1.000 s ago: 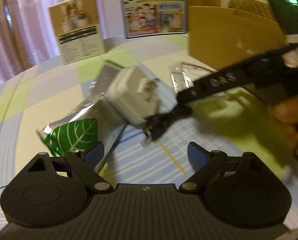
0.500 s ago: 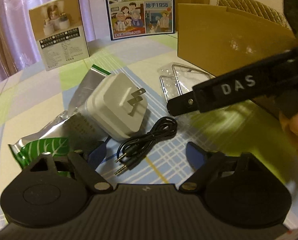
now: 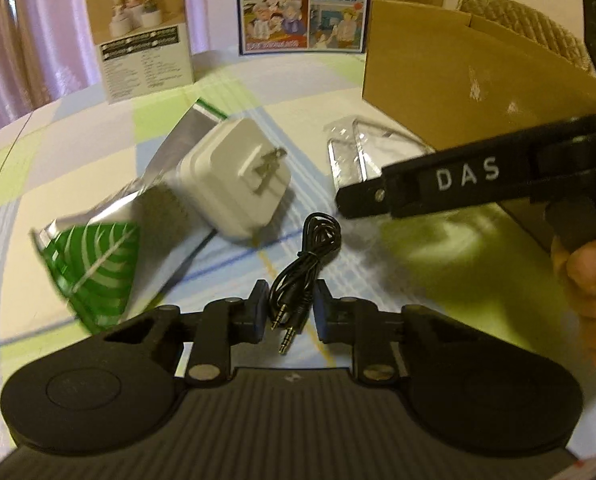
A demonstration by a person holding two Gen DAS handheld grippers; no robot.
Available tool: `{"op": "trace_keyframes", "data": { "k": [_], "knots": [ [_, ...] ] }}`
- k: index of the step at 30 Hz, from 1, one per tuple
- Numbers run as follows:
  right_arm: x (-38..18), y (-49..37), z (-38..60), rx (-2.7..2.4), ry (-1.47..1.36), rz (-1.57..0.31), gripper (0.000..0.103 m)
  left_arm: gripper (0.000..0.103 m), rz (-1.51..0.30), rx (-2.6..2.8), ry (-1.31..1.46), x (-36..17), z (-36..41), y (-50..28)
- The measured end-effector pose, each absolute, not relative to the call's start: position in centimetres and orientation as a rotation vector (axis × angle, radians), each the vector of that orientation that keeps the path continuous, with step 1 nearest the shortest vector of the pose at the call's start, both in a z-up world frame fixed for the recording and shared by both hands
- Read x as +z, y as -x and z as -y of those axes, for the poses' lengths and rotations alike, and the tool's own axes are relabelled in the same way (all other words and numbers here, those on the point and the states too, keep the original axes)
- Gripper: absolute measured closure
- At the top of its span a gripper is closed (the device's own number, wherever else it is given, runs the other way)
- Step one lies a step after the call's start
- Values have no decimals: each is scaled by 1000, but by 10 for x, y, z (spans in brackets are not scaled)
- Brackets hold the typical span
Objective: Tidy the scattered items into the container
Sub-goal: 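Grasp the black cable with the left tool while right tool holds the tray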
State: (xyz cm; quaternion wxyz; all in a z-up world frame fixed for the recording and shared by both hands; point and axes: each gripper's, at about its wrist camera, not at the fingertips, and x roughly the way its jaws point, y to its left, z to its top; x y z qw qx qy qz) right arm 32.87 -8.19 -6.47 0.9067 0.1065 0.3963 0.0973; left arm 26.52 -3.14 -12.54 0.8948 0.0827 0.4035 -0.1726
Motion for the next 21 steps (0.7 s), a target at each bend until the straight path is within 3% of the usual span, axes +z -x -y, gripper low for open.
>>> {"op": "trace_keyframes", "data": {
  "k": [7, 12, 21],
  "knots": [
    [-53, -282, 72, 217, -145, -849, 37, 88, -906, -286, -167, -117, 29, -224],
    [-57, -258, 73, 210, -140, -876, 37, 76, -844, -261, -141, -109, 23, -218],
    [-64, -264, 72, 190, -129, -880, 37, 76, -840, -288, -134, -120, 25, -233]
  ]
}}
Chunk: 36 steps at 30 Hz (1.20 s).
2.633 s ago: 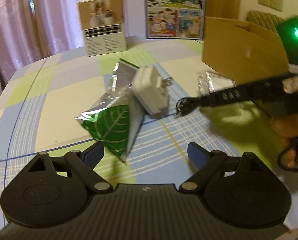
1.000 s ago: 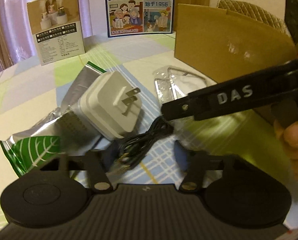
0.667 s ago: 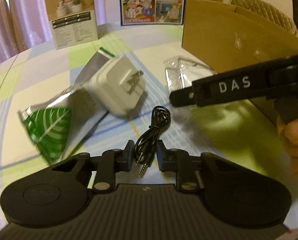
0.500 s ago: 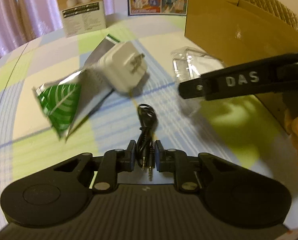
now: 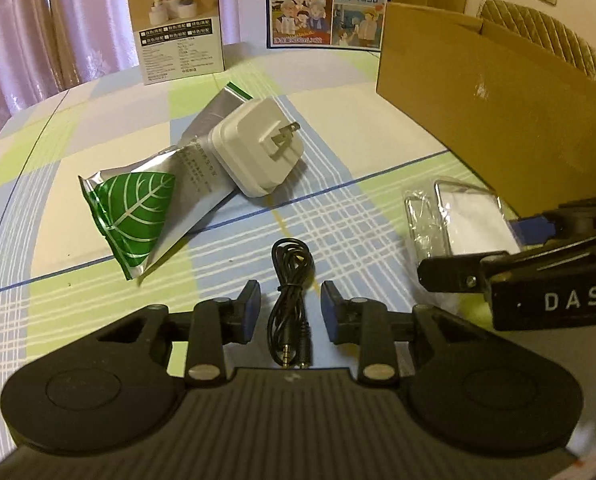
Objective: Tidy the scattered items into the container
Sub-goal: 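Grasp the black cable with the left tool while right tool holds the tray, then carry the tray and black cable toward the cardboard box with both tools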
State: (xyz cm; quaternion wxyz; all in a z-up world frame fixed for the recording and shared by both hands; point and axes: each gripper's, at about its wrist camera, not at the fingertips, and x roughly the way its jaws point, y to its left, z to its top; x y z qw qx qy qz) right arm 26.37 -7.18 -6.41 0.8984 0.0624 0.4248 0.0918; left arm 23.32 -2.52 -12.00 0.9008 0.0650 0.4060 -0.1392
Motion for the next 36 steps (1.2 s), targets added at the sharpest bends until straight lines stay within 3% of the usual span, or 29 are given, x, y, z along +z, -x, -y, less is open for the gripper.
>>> {"op": "trace_keyframes", "data": {
  "k": [4, 6, 12, 36],
  "knots": [
    [-66, -267, 70, 194, -131, -883, 37, 76, -845, -297, -128, -125, 21, -239],
    [-67, -268, 69, 196, -133, -884, 37, 87, -848, -288, -113, -125, 18, -240],
    [-65, -268, 66, 196, -121, -872, 37, 92, -855, -278, -73, -122, 13, -239],
    [-21, -238, 60, 183, -59, -734, 37, 92, -737, -176, -24, -61, 10, -198]
  ]
}}
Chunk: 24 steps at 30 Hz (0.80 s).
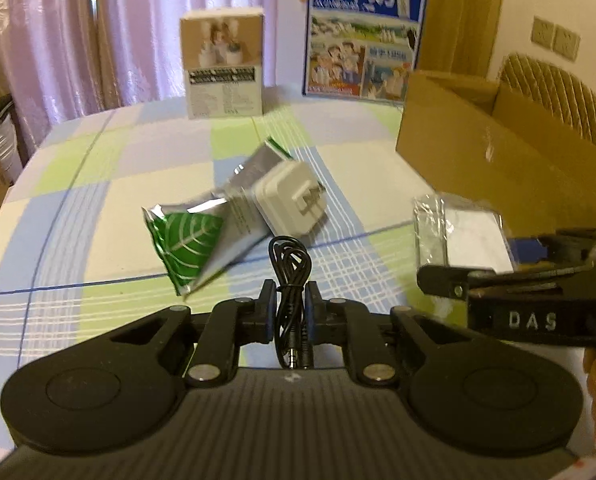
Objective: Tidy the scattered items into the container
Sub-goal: 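Carry the tray and black cable toward the cardboard box with both tools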
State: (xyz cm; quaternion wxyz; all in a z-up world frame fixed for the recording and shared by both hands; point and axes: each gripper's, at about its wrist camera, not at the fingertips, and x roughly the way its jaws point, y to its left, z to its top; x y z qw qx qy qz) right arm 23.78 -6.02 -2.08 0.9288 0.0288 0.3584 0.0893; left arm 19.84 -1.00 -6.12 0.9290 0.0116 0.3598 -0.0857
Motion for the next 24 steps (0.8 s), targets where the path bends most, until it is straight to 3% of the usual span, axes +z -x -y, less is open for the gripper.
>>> {"op": "trace_keyframes", "data": {
  "k": [24],
  "knots": [
    [70, -153, 85, 157, -72, -624, 37, 92, -658, -167, 40, 25, 44, -114]
  ]
}}
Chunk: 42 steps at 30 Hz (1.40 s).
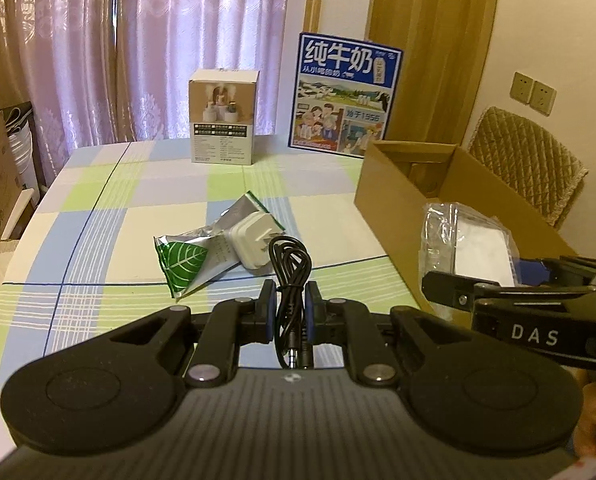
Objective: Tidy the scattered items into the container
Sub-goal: 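Carry the tray and black cable toward the cardboard box with both tools, then open left tool to drop the cable while right tool releases tray into box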
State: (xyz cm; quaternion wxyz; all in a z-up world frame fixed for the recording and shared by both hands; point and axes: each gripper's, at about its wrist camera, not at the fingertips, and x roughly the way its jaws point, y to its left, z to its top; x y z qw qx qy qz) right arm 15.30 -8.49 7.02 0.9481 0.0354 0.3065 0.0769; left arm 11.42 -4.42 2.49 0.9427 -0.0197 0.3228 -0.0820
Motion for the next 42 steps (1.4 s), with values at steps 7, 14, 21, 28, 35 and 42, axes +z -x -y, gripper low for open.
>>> {"op": "trace_keyframes", "data": {
  "k": [7, 14, 21, 28, 35, 42],
  "knots": [
    [85, -138, 112, 113, -92, -595, 37, 92, -650, -198, 30, 38, 67, -100],
    [93, -126, 150, 34, -115, -583, 37, 92, -642, -268, 11, 46, 106, -99],
    [98, -120, 193, -25, -128, -588, 37, 92, -648, -345, -2, 48, 151, -106],
    [100, -119, 226, -61, -133, -586, 37, 92, -660, -395, -18, 47, 185, -115],
    [98, -126, 249, -77, -124, -591, 37, 92, -664, -430, -15, 45, 211, -127],
    [95, -139, 269, -91, -108, -597, 37, 92, -666, -456, -10, 42, 231, -143]
  ]
}}
